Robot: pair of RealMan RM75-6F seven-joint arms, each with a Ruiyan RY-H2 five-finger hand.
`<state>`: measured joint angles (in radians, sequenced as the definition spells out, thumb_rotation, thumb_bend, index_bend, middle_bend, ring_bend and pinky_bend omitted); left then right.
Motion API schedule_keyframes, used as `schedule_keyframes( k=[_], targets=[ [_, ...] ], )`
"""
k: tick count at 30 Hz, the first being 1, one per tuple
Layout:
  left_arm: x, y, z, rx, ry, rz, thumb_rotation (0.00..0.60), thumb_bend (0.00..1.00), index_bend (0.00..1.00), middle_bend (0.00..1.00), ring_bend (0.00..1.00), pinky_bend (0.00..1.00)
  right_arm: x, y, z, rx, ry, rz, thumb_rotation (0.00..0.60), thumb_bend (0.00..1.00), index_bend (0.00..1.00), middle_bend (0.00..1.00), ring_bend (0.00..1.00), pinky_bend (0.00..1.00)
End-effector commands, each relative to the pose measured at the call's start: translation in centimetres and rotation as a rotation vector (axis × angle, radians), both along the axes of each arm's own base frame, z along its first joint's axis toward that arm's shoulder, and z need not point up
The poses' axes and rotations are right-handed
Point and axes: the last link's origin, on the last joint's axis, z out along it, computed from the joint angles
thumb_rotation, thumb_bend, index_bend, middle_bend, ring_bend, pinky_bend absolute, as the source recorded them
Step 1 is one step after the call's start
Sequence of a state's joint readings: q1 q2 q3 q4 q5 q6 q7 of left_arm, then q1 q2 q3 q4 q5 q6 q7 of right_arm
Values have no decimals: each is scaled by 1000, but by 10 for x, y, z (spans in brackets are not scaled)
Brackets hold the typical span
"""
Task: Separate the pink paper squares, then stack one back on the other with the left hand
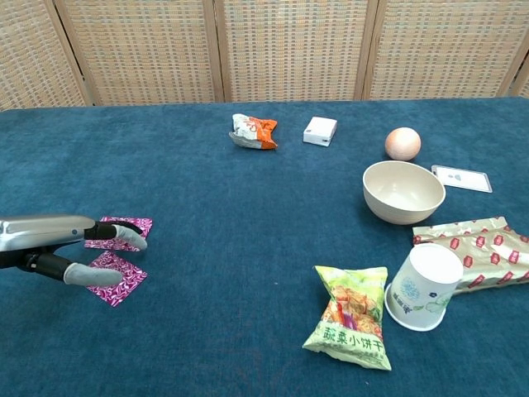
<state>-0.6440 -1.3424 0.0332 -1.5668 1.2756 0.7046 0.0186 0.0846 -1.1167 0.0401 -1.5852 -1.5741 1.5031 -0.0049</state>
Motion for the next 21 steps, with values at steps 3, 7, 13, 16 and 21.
schedule_keyframes(
  k=[3, 7, 13, 16, 21],
  targets=[
    [-1, 2, -3, -6, 13, 2, 115, 63, 104, 0, 0, 0, 1, -2, 0, 0, 1, 2, 600, 312, 174, 125, 0, 0],
    [-6, 3, -1, 1, 25, 12, 114, 62, 104, 0, 0, 0, 1, 0, 0, 2, 2, 1, 600, 312, 174, 125, 0, 0],
    [-17, 1, 5, 13, 53, 34, 114, 62, 104, 0, 0, 0, 1, -1, -1, 5, 1, 5, 600, 312, 174, 125, 0, 0],
    [-23, -1, 9, 19, 64, 44, 115, 62, 104, 0, 0, 0, 1, -2, -1, 7, 1, 6, 600, 313, 174, 125, 0, 0],
    [-35, -6, 19, 40, 74, 75, 113, 63, 104, 0, 0, 0, 3, -3, -2, 10, 1, 13, 600, 314, 174, 125, 0, 0]
  ],
)
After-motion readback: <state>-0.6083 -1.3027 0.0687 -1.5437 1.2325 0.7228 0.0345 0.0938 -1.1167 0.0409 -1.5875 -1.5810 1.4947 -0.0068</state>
